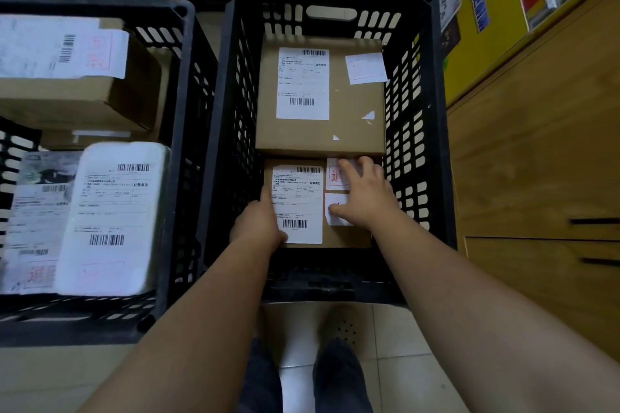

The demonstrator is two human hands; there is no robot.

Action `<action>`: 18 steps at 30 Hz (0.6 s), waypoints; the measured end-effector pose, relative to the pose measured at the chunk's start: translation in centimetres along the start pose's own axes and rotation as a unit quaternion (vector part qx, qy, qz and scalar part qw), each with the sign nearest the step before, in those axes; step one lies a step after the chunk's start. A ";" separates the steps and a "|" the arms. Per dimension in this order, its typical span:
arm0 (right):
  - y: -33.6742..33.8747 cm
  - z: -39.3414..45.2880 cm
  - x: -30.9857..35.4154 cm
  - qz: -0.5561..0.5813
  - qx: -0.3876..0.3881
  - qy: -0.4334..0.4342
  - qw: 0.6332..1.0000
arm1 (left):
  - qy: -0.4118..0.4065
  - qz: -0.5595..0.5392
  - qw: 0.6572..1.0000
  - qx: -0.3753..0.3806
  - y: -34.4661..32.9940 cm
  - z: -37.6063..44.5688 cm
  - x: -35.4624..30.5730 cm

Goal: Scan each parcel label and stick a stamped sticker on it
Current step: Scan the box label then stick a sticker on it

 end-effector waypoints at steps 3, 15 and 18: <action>-0.1 0.3 0.3 -0.003 0.008 -0.005 1.000 | 0.001 0.007 1.000 -0.005 0.1 0.0 -0.1; -0.3 -1.1 -0.1 0.024 0.014 -0.011 1.000 | 0.006 -0.032 0.999 0.010 -0.1 -0.1 0.6; 1.1 -3.4 0.3 0.051 -0.008 -0.004 0.999 | -0.034 -0.082 0.996 -0.006 1.2 -2.0 0.2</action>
Point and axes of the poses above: each hand's wrist, its own z-axis towards the middle knuckle, its own y-axis out of the back of the hand, x = y × z, the point moved 8 cm from there along z, towards the middle knuckle, and after that the axes turned 8 degrees about y, right-handed, at the moved point
